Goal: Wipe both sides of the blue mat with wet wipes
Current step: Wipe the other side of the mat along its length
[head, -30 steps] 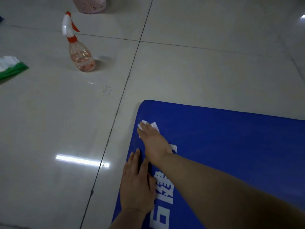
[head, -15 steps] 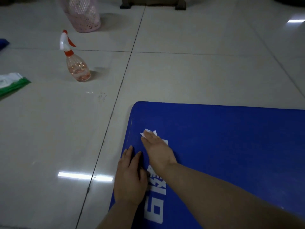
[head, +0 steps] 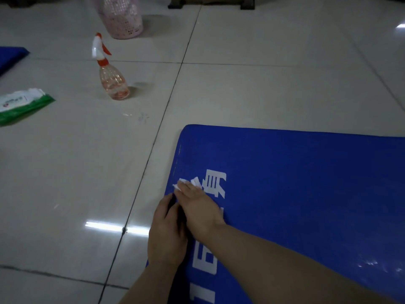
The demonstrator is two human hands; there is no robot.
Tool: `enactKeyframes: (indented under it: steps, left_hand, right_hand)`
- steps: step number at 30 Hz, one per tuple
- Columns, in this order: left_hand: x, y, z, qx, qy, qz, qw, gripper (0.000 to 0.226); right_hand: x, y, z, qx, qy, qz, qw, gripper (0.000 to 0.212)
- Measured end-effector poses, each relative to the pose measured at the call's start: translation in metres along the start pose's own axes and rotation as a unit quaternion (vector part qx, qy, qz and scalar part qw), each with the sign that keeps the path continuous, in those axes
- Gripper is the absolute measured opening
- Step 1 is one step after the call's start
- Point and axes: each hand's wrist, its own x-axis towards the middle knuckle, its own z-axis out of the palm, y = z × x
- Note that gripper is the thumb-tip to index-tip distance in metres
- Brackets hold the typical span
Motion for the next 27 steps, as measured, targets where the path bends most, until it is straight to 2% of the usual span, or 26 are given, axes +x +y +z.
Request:
enactKeyframes:
  steps: [3, 5, 7, 8, 10, 11, 12, 14, 15, 16, 18, 21, 23, 25, 27]
  left_hand:
    - [-0.001, 0.003, 0.001, 0.006, 0.003, -0.032, 0.999, 0.043]
    - [-0.002, 0.004, 0.001, 0.006, 0.007, -0.039, 0.999, 0.043]
    - [-0.002, 0.005, -0.001, 0.005, 0.008, -0.036, 0.999, 0.042]
    - [-0.001, 0.005, -0.001, 0.005, 0.006, -0.036, 0.999, 0.041]
    - [-0.002, 0.006, 0.0, 0.005, 0.003, -0.035, 0.999, 0.04]
    - [-0.002, 0.005, 0.0, 0.004, 0.002, -0.032, 0.999, 0.04]
    - [-0.002, 0.006, 0.0, 0.002, 0.004, -0.029, 1.0, 0.041]
    - [-0.001, 0.006, 0.0, -0.006, 0.016, -0.03, 0.999, 0.044]
    - [-0.001, 0.007, -0.001, -0.019, 0.029, -0.036, 0.999, 0.045]
    - [-0.001, 0.008, -0.002, -0.036, 0.044, -0.044, 0.997, 0.046]
    - [-0.002, 0.011, -0.004, -0.063, 0.065, -0.056, 0.994, 0.046]
    - [-0.005, 0.01, -0.006, -0.065, 0.067, -0.041, 0.995, 0.047]
    - [-0.012, 0.006, -0.009, -0.063, 0.067, -0.043, 0.995, 0.05]
    - [-0.028, 0.003, -0.015, -0.074, 0.067, -0.052, 0.994, 0.053]
    - [-0.044, 0.002, -0.019, -0.088, 0.063, -0.054, 0.993, 0.053]
  right_hand:
    - [-0.005, 0.025, 0.005, -0.045, 0.004, 0.012, 0.999, 0.078]
    - [-0.01, 0.039, -0.003, -0.037, 0.0, 0.077, 0.996, 0.068]
    - [-0.015, 0.053, -0.01, -0.022, 0.031, 0.15, 0.988, 0.057]
    - [-0.016, 0.06, -0.012, -0.067, 0.058, 0.183, 0.979, 0.058]
    - [-0.015, 0.062, -0.013, -0.117, 0.053, 0.234, 0.964, 0.064]
    - [-0.016, 0.057, -0.013, -0.132, 0.066, 0.223, 0.964, 0.062]
    - [-0.016, 0.048, -0.01, -0.14, 0.028, 0.222, 0.964, 0.058]
    - [-0.022, 0.021, 0.001, -0.189, -0.014, 0.12, 0.974, 0.061]
    - [-0.027, 0.007, 0.008, -0.171, -0.056, 0.056, 0.982, 0.064]
    - [-0.029, -0.004, 0.009, -0.117, -0.082, 0.035, 0.989, 0.067]
    - [-0.031, -0.012, 0.009, -0.043, -0.048, 0.008, 0.998, 0.074]
    - [-0.036, -0.001, 0.005, -0.017, -0.031, 0.039, 0.999, 0.082]
    - [-0.041, 0.015, -0.002, -0.06, -0.011, 0.071, 0.996, 0.08]
    - [-0.049, 0.03, -0.009, -0.078, -0.005, 0.141, 0.987, 0.077]
    - [-0.057, 0.036, -0.011, -0.036, 0.012, 0.212, 0.976, 0.075]
